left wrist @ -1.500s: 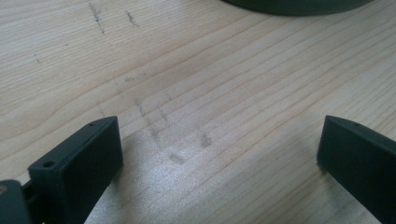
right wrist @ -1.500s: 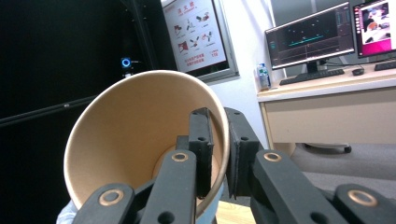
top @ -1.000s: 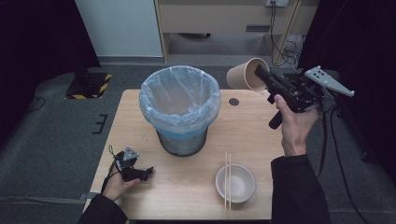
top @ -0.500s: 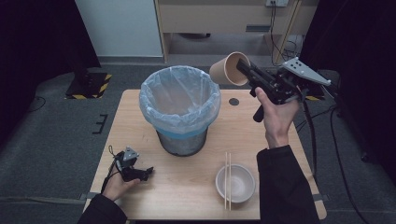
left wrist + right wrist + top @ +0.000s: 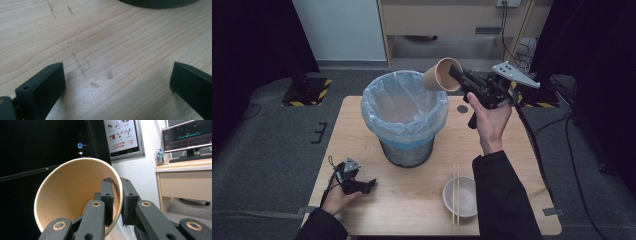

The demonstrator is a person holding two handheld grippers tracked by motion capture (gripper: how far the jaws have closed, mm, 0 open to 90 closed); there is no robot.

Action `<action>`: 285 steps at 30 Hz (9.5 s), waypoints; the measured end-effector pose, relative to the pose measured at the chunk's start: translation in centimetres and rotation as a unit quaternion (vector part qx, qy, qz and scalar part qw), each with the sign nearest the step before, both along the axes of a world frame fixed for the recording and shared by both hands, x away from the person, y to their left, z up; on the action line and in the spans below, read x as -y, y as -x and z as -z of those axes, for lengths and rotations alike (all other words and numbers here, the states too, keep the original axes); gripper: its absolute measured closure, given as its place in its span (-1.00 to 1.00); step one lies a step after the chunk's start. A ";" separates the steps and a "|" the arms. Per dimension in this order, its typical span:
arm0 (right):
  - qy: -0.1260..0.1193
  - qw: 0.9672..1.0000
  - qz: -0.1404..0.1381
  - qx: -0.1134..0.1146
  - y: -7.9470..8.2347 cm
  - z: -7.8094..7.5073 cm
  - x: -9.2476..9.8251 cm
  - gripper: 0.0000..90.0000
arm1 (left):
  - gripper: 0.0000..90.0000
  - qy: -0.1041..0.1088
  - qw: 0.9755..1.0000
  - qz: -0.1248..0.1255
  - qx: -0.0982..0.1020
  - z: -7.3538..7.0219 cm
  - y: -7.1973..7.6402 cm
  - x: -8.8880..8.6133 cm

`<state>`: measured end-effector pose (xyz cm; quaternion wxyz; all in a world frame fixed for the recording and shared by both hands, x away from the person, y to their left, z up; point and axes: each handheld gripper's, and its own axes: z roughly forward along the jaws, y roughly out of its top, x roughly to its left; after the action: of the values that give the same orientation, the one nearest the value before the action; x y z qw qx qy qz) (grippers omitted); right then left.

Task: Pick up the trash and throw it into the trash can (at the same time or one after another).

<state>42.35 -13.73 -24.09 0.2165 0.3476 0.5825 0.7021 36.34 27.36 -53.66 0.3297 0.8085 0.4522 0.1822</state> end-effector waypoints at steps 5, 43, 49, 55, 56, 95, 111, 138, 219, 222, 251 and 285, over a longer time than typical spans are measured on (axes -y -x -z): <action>0.003 1.000 -0.002 -0.004 -0.6 0.5 -0.8 0.84 | -1.00 0.000 1.000 0.000 0.000 0.0 0.0 0.0; 0.092 0.994 0.000 -0.052 -4.3 5.4 -6.0 0.39 | -1.00 0.000 1.000 0.000 0.000 0.0 0.0 0.0; 0.077 0.996 0.013 -0.035 -3.7 4.2 -4.8 0.05 | -1.00 0.000 1.000 0.000 0.000 0.0 0.0 0.0; 0.081 0.996 0.038 -0.009 -1.7 2.3 -2.3 -0.16 | -1.00 0.000 1.000 0.000 0.000 0.0 0.0 0.0; 0.085 0.995 0.042 -0.007 -1.2 2.0 -1.8 -0.18 | -1.00 0.000 1.000 0.000 0.000 0.0 0.0 0.0; 0.144 0.976 0.075 -0.149 9.0 18.3 9.7 -0.14 | -1.00 0.000 1.000 -0.003 -0.001 0.0 0.1 0.1; 0.181 0.964 0.041 -0.191 10.3 21.5 6.3 0.02 | -1.00 0.000 1.000 -0.003 -0.001 0.0 0.1 0.1; 0.237 0.935 0.004 -0.264 10.8 24.8 3.2 0.40 | -1.00 0.000 1.000 -0.003 -0.001 0.0 0.1 0.1; 0.203 0.945 0.047 -0.251 9.7 21.8 5.7 0.90 | -1.00 0.000 1.000 -0.003 -0.001 0.0 0.1 0.1; 0.197 0.947 0.054 -0.246 9.7 21.4 6.1 0.90 | -1.00 0.000 1.000 -0.003 -0.001 0.0 0.1 0.1; 0.064 0.981 0.108 -0.150 8.9 14.1 10.3 0.90 | -1.00 0.000 1.000 -0.002 -0.001 0.0 0.1 0.1; 0.009 0.996 0.072 -0.054 4.7 3.5 5.4 0.90 | -1.00 0.001 1.000 -0.002 0.000 0.0 0.1 0.1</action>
<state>37.60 -19.14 -27.59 0.2376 0.4243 0.5733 0.6594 36.27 27.29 -53.66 0.3298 0.8072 0.4542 0.1826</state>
